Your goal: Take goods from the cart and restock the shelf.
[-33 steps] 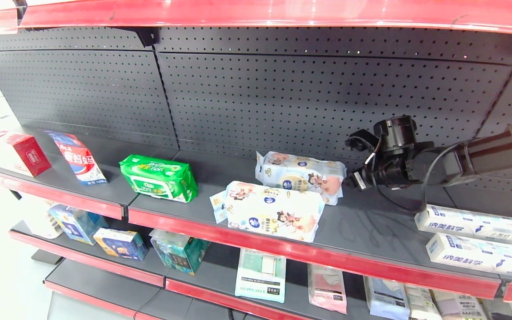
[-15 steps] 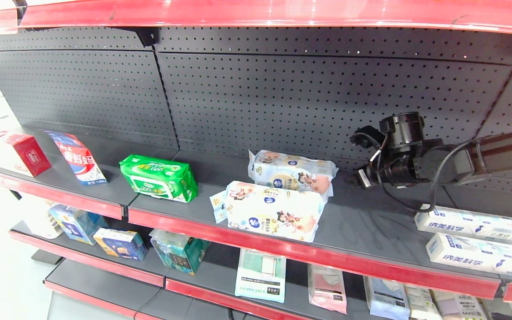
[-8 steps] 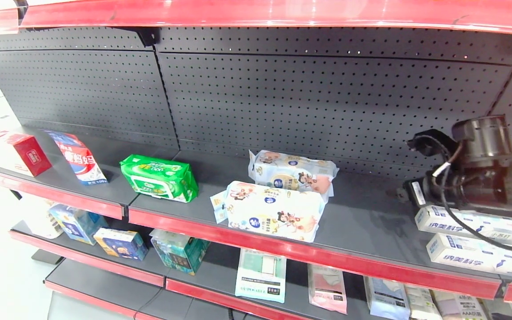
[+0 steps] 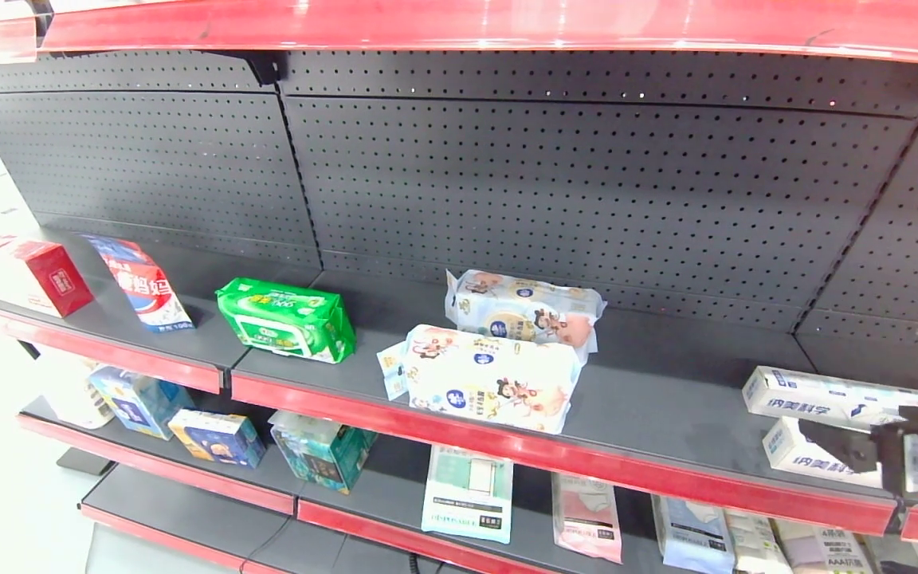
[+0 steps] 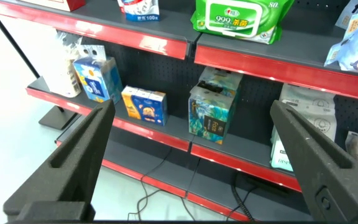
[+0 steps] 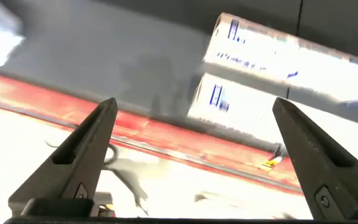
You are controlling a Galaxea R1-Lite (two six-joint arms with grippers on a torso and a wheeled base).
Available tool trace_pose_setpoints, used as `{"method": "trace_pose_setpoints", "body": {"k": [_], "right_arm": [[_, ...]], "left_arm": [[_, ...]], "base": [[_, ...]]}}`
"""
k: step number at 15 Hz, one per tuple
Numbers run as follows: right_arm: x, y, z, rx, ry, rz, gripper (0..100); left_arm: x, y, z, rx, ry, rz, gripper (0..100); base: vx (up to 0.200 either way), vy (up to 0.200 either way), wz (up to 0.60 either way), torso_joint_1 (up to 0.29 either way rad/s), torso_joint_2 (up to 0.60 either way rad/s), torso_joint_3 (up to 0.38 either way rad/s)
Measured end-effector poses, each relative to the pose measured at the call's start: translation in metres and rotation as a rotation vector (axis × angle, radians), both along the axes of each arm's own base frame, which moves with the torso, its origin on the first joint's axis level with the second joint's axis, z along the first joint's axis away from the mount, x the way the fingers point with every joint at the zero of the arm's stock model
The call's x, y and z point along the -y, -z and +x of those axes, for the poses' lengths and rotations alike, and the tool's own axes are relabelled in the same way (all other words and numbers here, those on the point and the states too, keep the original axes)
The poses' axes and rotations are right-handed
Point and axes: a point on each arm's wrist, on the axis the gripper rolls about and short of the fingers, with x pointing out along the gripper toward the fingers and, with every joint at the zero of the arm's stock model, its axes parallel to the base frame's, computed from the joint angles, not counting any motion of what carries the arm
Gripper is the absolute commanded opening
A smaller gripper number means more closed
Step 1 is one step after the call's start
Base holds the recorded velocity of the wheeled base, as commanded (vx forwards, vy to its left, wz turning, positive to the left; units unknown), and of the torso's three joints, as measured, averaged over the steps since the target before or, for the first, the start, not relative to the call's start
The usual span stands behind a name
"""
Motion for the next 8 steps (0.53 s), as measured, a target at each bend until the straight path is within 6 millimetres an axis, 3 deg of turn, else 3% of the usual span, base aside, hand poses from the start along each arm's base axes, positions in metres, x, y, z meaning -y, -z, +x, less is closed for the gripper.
{"method": "trace_pose_setpoints", "body": {"k": [3, 6, 8], "right_arm": [[0.008, 0.006, -0.056, 0.135, -0.040, -0.030, 100], [0.006, 0.029, -0.109, 0.303, -0.045, -0.030, 100], [0.005, 0.050, -0.134, 0.397, 0.002, -0.037, 100]], "left_arm": [[0.000, 0.000, 0.000, 0.000, 0.000, 0.000, 100], [0.000, 0.000, 0.000, 0.000, 0.000, 0.000, 100], [0.000, 0.000, 0.000, 0.000, 0.000, -0.001, 100]], "base": [[0.000, 0.000, 0.00, 0.000, 0.00, 0.000], [0.000, 0.000, 0.00, 0.000, 0.00, 0.000], [0.000, 0.000, 0.00, 0.000, 0.00, 0.000]]}}
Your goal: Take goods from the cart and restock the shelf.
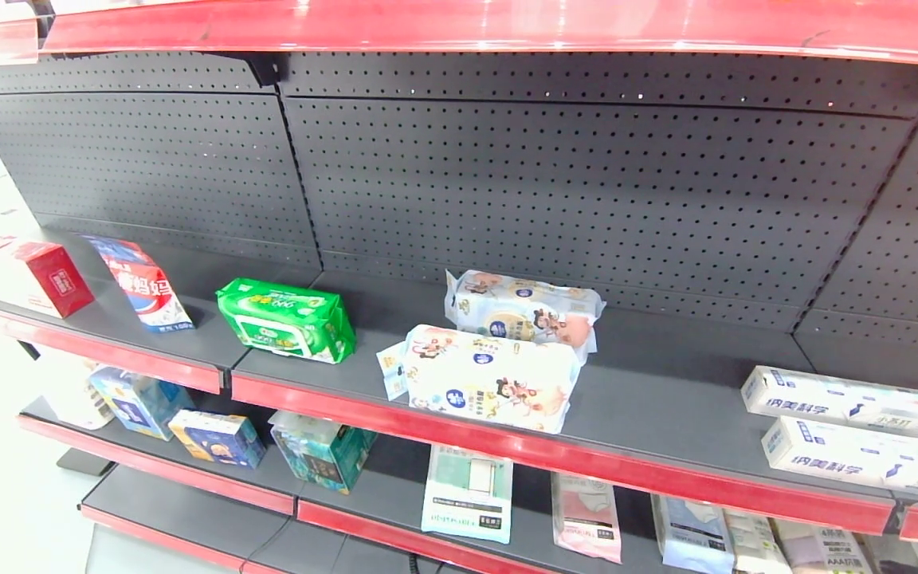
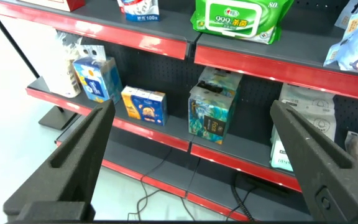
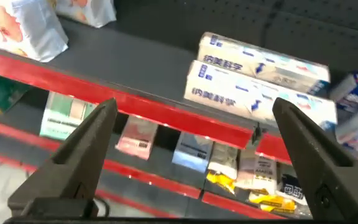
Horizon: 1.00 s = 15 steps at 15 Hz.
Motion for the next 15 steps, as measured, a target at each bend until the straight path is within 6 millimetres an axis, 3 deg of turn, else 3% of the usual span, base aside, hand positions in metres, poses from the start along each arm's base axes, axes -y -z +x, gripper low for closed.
{"method": "trace_pose_setpoints", "body": {"k": [3, 5, 8, 15], "right_arm": [[0.001, 0.025, -0.017, 0.064, 0.170, 0.044, 100], [0.002, 0.029, -0.020, 0.102, 0.273, 0.070, 100], [-0.002, 0.035, -0.021, 0.079, 0.109, 0.107, 100], [-0.002, 0.038, -0.022, 0.072, 0.115, 0.126, 100]], "left_arm": [[0.000, 0.000, 0.000, 0.000, 0.000, 0.000, 100], [0.000, 0.000, 0.000, 0.000, 0.001, 0.001, 100], [0.000, 0.000, 0.000, -0.001, 0.002, 0.004, 100], [-0.001, 0.000, 0.000, 0.005, 0.052, 0.003, 100]], "base": [[0.000, 0.000, 0.00, 0.000, 0.00, 0.000], [0.000, 0.000, 0.00, 0.000, 0.00, 0.000], [0.000, 0.000, 0.00, 0.000, 0.00, 0.000], [0.000, 0.000, 0.00, 0.000, 0.00, 0.000]]}}
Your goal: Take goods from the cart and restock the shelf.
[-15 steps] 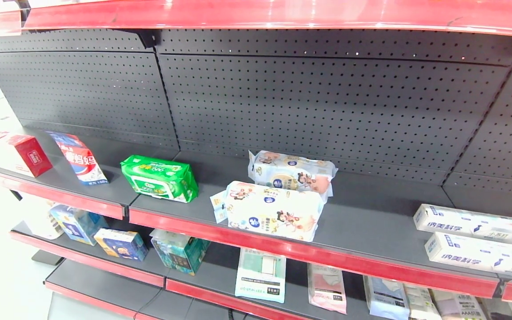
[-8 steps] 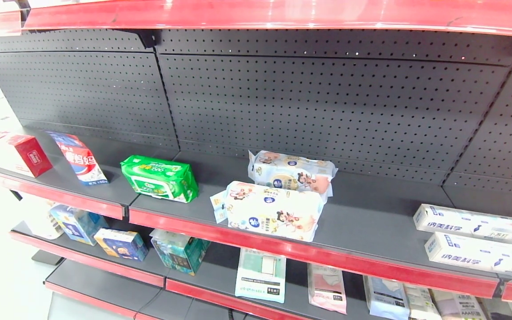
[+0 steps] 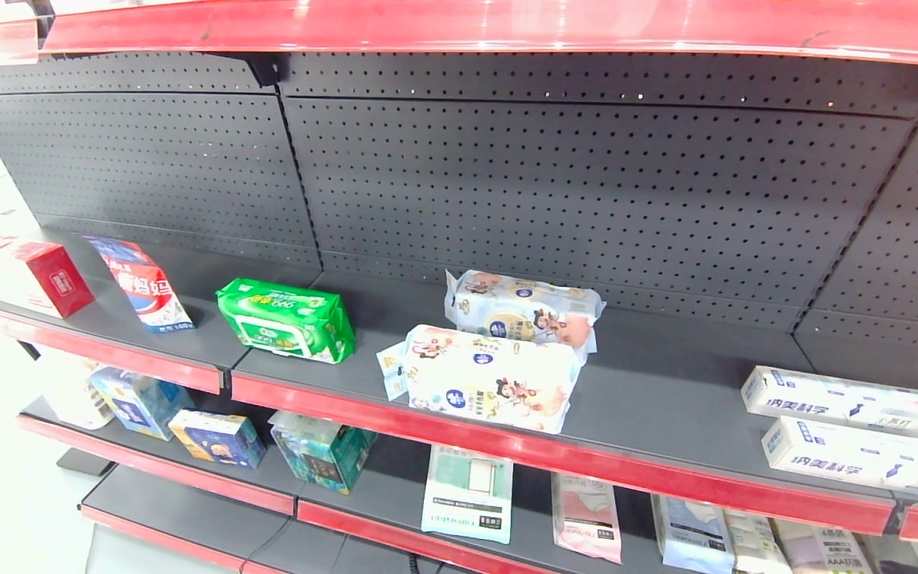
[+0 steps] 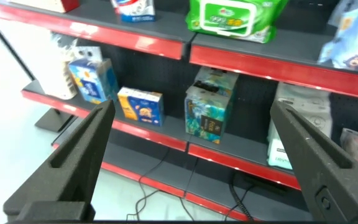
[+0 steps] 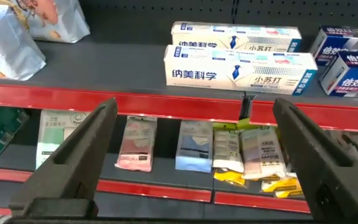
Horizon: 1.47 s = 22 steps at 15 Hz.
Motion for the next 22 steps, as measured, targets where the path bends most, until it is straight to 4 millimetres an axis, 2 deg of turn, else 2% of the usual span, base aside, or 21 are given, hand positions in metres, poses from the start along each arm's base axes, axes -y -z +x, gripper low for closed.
{"method": "trace_pose_setpoints", "body": {"k": [4, 12, 22], "right_arm": [[0.0000, 0.0000, 0.0000, 0.000, 0.000, 0.001, 100], [0.0000, 0.0000, 0.0001, -0.001, 0.000, 0.001, 100], [-0.0005, -0.0001, 0.0003, -0.001, -0.040, 0.016, 100]], "left_arm": [[-0.0012, 0.0003, -0.0018, 0.024, 0.074, 0.001, 100], [-0.0013, 0.0005, -0.0023, 0.030, 0.082, 0.002, 100], [-0.0012, 0.0008, -0.0036, 0.048, 0.078, 0.002, 100]], "base": [[0.000, 0.000, -0.60, 0.005, 0.00, 0.002], [0.000, 0.000, -0.60, 0.004, 0.00, 0.001], [0.000, 0.000, 0.00, 0.000, 0.00, 0.000]]}}
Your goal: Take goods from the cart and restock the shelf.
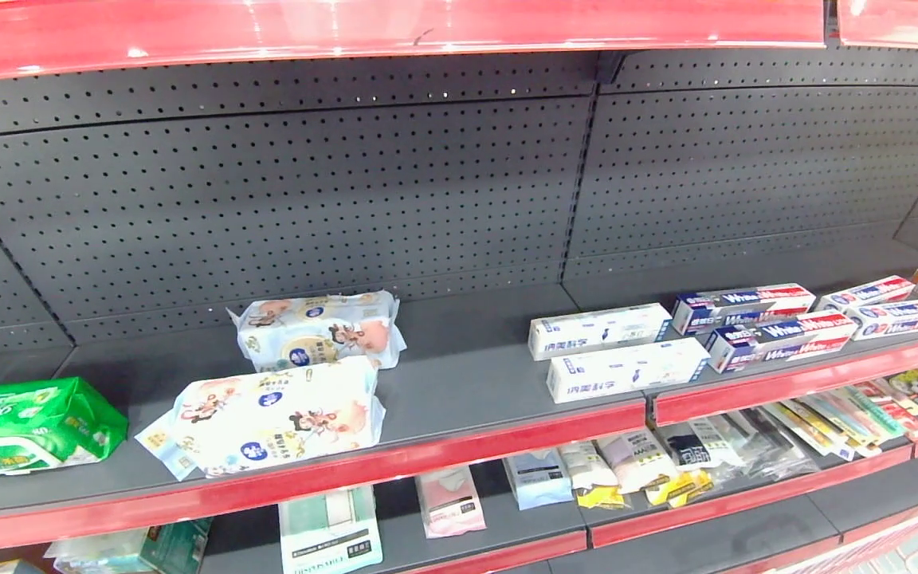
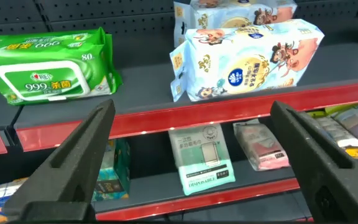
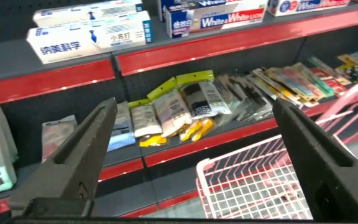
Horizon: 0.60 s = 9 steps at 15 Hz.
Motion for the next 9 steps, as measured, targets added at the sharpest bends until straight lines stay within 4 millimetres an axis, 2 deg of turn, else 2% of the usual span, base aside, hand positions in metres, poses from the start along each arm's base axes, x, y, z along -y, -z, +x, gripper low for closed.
{"method": "trace_pose_setpoints", "body": {"k": [4, 9], "right_arm": [[0.0023, 0.0001, -0.0006, 0.004, -0.148, -0.003, 100], [0.0030, 0.0012, -0.0050, 0.062, -0.100, -0.005, 100]], "left_arm": [[0.0002, 0.0002, -0.0009, 0.011, -0.013, 0.000, 100], [0.0005, 0.0004, -0.0015, 0.019, -0.036, -0.002, 100]], "base": [[0.000, 0.000, 0.00, 0.000, 0.00, 0.000], [0.000, 0.000, 0.00, 0.000, 0.00, 0.000]]}}
